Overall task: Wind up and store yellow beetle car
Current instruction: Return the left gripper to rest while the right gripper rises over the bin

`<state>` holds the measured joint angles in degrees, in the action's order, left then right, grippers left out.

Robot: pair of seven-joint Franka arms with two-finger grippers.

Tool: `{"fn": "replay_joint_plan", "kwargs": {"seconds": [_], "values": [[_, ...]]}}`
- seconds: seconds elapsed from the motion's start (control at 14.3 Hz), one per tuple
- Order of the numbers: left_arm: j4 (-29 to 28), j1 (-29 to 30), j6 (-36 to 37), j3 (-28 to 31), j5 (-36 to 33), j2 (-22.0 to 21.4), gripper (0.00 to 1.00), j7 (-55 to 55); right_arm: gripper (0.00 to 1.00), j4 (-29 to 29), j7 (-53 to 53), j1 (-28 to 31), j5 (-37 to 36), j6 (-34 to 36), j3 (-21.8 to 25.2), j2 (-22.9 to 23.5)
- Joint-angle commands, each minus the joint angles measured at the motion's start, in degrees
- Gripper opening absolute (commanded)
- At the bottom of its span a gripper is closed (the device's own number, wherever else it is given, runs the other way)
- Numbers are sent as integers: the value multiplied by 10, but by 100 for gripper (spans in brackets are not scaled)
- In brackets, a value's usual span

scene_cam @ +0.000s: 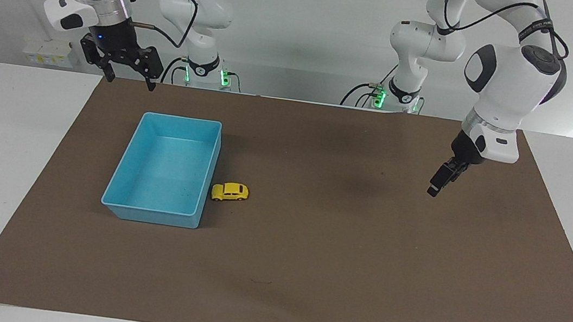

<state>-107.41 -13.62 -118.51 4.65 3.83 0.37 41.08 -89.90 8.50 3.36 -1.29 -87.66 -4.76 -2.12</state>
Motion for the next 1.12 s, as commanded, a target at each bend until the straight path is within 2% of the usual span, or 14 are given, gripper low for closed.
{"fn": "replay_joint_plan", "kwargs": {"seconds": [0.0,0.28,0.49,0.84,1.05], "values": [[15,17,31,-6,-14,-14,100,-72,100,4,-9,2,10,5,4,3],[27,32,83,-5,-22,-19,100,-242,100,6,-7,-4,22,-4,3,16],[29,40,93,-5,-30,-26,100,-309,100,5,3,-8,24,-39,-1,38],[32,67,136,-5,-30,-46,100,-432,100,-13,103,-30,23,-95,-5,72],[75,67,193,-5,-30,-48,100,-437,100,-40,210,-41,23,-135,-5,66]]}}
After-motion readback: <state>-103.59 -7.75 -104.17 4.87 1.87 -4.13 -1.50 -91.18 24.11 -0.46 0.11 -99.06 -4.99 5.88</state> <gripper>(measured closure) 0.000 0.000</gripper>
